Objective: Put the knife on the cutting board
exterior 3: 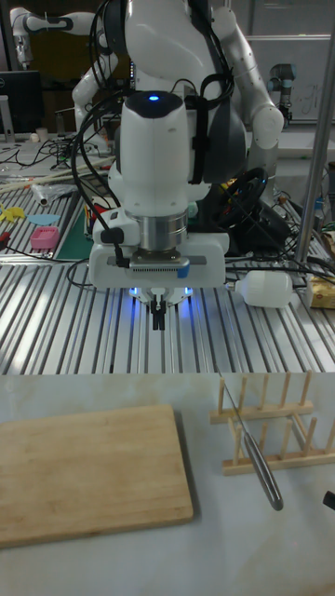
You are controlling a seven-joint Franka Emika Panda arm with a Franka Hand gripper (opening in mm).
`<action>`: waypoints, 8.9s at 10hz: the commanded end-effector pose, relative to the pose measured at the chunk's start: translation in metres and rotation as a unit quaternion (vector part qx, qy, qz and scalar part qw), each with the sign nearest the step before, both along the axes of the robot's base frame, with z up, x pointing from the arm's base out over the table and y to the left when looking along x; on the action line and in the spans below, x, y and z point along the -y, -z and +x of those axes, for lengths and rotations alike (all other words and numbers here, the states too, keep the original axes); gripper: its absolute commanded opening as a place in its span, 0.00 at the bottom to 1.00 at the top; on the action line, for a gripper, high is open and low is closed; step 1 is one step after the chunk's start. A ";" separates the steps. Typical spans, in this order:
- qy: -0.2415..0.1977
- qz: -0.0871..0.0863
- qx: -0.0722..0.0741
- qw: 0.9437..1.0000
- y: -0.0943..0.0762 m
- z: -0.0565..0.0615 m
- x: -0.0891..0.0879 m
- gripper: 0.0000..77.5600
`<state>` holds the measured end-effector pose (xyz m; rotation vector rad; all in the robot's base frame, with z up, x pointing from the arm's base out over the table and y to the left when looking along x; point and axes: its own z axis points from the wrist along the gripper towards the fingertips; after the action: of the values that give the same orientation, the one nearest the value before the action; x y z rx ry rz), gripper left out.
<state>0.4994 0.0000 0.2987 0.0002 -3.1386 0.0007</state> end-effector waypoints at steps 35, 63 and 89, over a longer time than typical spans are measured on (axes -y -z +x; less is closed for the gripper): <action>0.174 0.083 0.005 0.981 0.023 0.046 -0.043 0.00; 0.153 0.073 0.033 0.985 0.109 0.067 -0.105 1.00; 0.092 0.058 0.026 0.994 0.172 0.052 -0.124 1.00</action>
<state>0.5516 0.1246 0.1268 -0.2946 -3.1628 -0.1865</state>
